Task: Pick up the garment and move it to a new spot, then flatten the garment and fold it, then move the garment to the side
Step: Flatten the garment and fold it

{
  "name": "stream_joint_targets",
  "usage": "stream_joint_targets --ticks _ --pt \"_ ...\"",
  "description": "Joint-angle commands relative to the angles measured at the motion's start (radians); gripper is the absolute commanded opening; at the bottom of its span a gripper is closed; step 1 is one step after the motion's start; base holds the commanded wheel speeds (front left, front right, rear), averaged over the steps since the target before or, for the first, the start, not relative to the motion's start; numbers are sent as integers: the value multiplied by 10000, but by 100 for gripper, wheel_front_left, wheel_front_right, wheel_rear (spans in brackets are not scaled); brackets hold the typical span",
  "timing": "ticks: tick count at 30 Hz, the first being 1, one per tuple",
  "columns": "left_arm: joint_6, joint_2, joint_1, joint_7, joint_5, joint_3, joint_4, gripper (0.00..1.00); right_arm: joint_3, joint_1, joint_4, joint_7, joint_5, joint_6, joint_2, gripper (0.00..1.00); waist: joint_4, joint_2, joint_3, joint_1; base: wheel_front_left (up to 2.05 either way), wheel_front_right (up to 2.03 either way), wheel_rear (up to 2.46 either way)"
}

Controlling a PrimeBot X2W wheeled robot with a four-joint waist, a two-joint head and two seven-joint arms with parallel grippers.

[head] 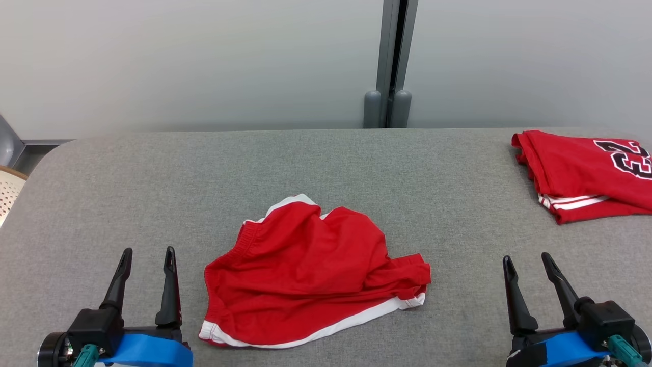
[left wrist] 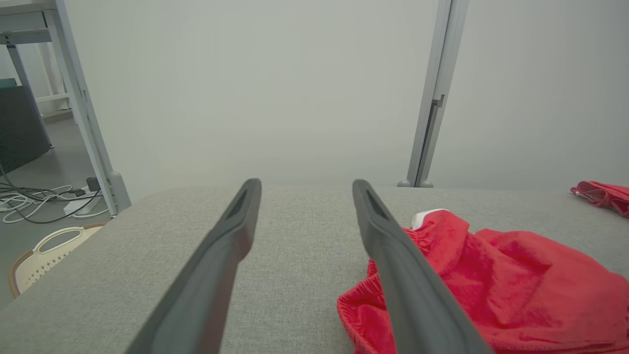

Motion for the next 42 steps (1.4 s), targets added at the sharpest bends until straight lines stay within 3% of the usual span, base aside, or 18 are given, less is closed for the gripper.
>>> stream_joint_targets --ticks 1,15,29,42 --pt "-28 -10 94 -40 116 -1 24 100 -43 176 -48 -30 -53 1 41 100 -32 0 -13 1 0 0 0" --pt "-99 -105 185 -40 187 -40 230 100 167 186 170 -30 -129 1 105 100 -69 0 -125 1 0 0 0" --pt "-102 711 450 -38 -761 -2499 1594 100 2378 -405 1498 60 125 1 -828 100 136 0 -123 1 0 0 0" --pt "-99 1587 -497 26 -1601 -4328 3080 100 4497 -1881 3486 27 570 1 -1253 100 264 0 290 1 0 0 0"
